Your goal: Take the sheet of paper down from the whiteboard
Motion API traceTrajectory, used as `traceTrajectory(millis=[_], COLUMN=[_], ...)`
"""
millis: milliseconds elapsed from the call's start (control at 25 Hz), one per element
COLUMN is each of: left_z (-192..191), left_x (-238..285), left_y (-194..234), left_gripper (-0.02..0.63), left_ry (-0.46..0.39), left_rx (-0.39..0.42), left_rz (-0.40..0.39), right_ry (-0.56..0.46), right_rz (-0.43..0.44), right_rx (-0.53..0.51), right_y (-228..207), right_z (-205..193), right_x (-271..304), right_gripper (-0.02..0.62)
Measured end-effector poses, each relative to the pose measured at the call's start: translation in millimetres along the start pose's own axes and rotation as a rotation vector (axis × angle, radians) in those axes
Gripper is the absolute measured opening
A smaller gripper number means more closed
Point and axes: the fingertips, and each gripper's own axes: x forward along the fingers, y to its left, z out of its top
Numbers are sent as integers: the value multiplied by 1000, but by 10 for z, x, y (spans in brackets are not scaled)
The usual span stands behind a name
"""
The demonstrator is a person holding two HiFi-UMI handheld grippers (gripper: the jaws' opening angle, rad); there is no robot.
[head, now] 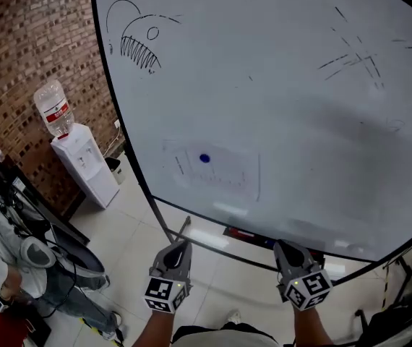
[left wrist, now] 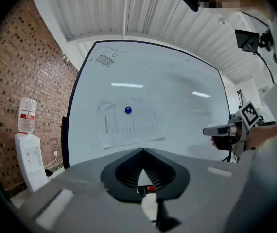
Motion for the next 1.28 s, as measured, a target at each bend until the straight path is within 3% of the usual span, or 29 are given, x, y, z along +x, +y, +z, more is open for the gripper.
traceTrajectory(millis=[240, 480, 640, 760, 920, 1120, 1280], left_z=[311, 436, 536, 789, 1023, 1263, 1433], left_x=[537, 874, 1099, 1318, 1537, 1704, 1780], left_y=[76, 296, 391, 448, 555, 597, 584], left_gripper=[2, 2, 2, 2, 2, 139, 156], left_ry=[-33, -39, -12, -74, -107, -123, -137], left_rx=[21, 38, 115, 188, 257, 342, 409], left_rz=[7, -30, -75, -91, -53, -7, 12], right_ry=[-53, -87, -94, -95, -98, -91, -85], right_rz=[33, -61, -120, -132, -118, -121, -118], right_rx=[-11, -23, -9, -26, -53, -55, -51], right_y=[-230, -420, -443, -410, -322, -278, -269], right_z=[270, 411, 463, 531, 640, 644, 618], right_x=[398, 561, 630, 731, 883, 928, 962], right_gripper=[6, 6, 6, 6, 6, 6, 6])
